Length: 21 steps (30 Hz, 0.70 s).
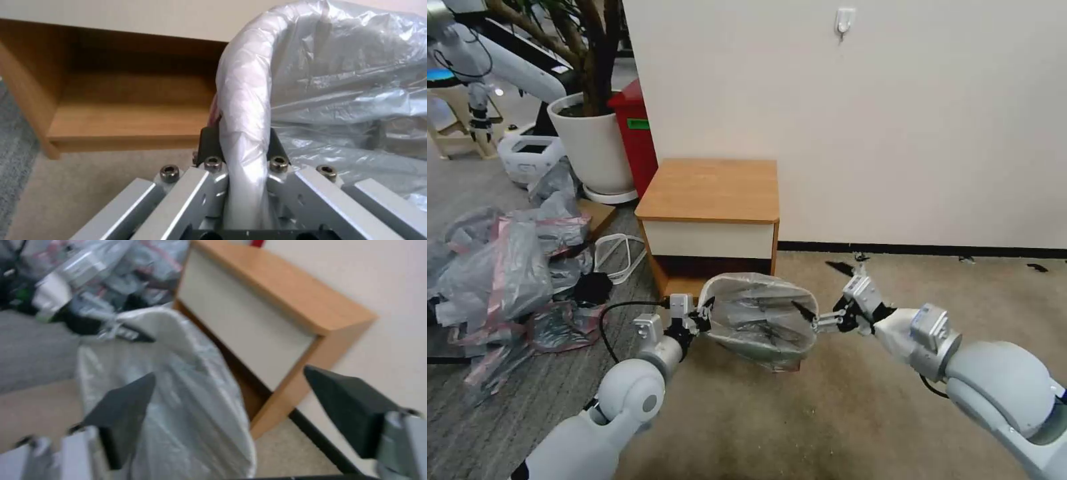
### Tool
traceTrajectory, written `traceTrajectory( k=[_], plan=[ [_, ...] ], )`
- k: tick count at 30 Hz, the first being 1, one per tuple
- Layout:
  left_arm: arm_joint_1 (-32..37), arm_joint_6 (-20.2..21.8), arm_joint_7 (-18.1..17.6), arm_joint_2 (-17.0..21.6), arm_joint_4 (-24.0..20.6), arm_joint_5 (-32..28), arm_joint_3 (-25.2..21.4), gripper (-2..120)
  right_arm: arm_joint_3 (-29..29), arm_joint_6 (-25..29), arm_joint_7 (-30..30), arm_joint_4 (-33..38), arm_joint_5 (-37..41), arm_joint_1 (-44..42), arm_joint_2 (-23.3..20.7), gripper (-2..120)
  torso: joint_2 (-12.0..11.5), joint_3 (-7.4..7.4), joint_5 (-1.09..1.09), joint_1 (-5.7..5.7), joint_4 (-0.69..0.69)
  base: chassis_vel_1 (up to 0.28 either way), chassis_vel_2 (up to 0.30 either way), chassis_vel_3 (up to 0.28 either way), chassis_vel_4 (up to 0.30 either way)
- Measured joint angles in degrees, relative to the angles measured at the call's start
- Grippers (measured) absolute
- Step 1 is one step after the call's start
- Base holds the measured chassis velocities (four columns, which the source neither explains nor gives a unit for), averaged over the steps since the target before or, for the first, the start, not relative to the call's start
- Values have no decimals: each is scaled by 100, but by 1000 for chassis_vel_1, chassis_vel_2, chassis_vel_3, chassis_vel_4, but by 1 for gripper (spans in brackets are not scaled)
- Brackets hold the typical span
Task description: Pick up the garbage bag from the table and place it over the trash can.
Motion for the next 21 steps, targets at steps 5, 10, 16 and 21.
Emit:
traceTrajectory(
  k=[5, 10, 16, 21],
  plan=[
    [26, 89, -10, -25, -59, 355, 85, 4, -262, -256, -358, 109, -135, 270, -169, 64, 0, 0, -1, 0, 0, 0, 0, 0, 0],
    [27, 157, -9, -55, -117, 467, 152, 4, -497, -353, -508, 54, -235, 512, -237, 50, 0, 0, -2, 0, 0, 0, 0, 0, 0],
    [6, 200, -9, -70, -181, 602, 233, 4, -1031, -385, -631, -179, -359, 911, -264, 27, 0, 0, -1, 0, 0, 0, 0, 0, 0],
    [24, 210, 10, -69, -224, 726, 270, 4, -1435, -496, -673, -275, -392, 1231, -245, 10, 0, 0, 0, 0, 0, 0, 0, 0, 0]
  ],
)
